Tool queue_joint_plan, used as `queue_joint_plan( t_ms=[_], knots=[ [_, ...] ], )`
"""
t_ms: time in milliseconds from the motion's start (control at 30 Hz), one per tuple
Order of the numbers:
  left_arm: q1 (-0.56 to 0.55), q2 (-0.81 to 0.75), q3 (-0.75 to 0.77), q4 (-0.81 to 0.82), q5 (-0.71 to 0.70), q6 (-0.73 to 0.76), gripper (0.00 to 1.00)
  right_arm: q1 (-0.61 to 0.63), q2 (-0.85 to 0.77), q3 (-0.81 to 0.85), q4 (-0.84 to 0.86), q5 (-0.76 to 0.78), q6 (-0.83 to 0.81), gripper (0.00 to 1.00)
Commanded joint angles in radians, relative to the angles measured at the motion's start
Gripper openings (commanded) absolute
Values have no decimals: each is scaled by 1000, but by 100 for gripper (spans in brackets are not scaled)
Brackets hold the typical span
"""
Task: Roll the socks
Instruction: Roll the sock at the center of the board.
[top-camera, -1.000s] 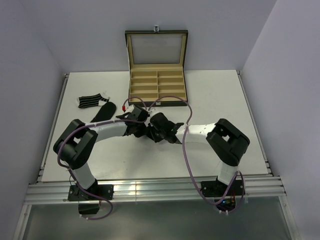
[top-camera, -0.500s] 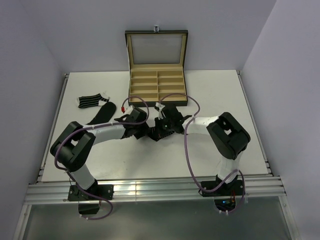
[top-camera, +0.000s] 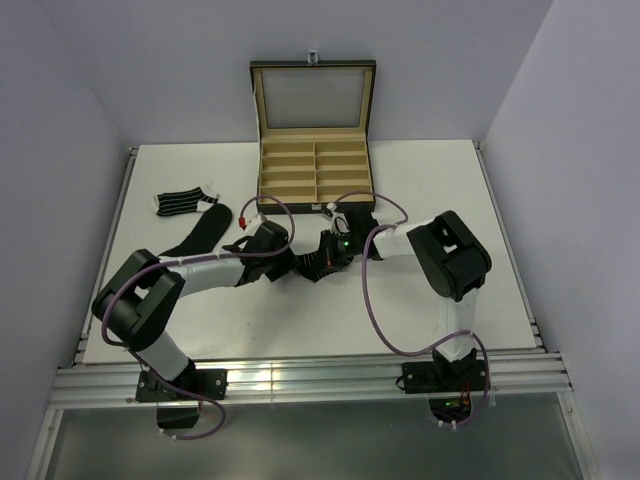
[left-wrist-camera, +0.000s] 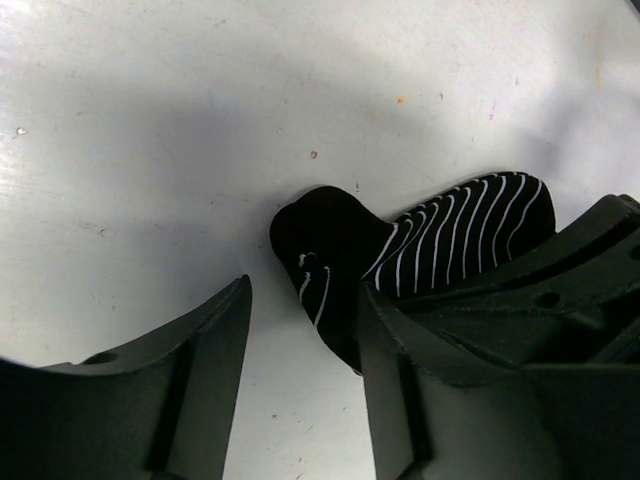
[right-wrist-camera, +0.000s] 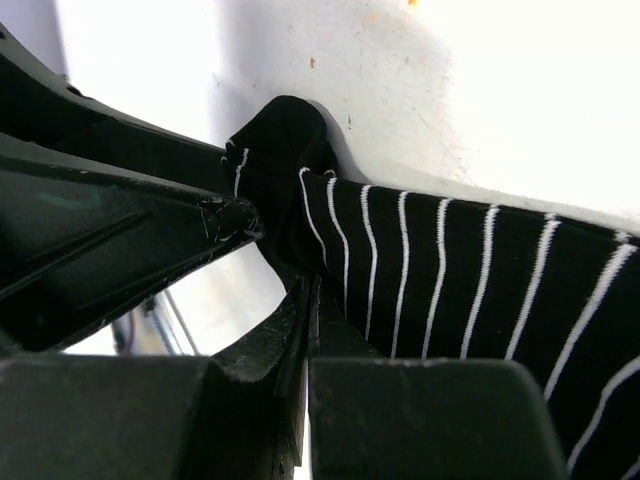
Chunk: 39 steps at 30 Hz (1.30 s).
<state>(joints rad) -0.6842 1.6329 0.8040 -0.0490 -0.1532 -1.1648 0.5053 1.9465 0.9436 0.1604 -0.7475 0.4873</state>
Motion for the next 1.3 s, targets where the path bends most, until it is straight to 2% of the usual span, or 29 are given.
queue_joint_plan(
  t_ms=[0,133,467,667,767,867,900,967,1000,1133,1267],
  knots=[
    [-2,-2,-14,9,10,20,50,-19,75,-35,-107,36,-9,0],
    [-2,12,-6,14,18,25,44,-28,86,-37,-107,39,5,0],
    [0,50,15,24,40,39,41,-53,112,-43,-94,31,31,0],
    [-2,71,34,14,40,40,32,-53,100,-39,-110,59,27,0],
    [0,84,47,3,34,42,25,-51,80,-35,-127,77,16,0],
    [-3,88,64,-18,26,43,17,-45,65,-28,-153,108,1,6],
    [-5,88,67,-22,20,45,12,-42,39,-31,-153,131,-3,13],
    [-9,84,75,-35,12,47,9,-24,2,-35,-180,169,-16,18],
    [-11,81,83,-55,0,48,6,-14,-51,-39,-186,192,-22,23],
    [-21,67,95,-94,-22,45,2,93,-188,-42,-238,425,-58,36],
    [-21,65,104,-130,-32,27,1,191,-293,-69,-217,634,-88,38]
  ],
)
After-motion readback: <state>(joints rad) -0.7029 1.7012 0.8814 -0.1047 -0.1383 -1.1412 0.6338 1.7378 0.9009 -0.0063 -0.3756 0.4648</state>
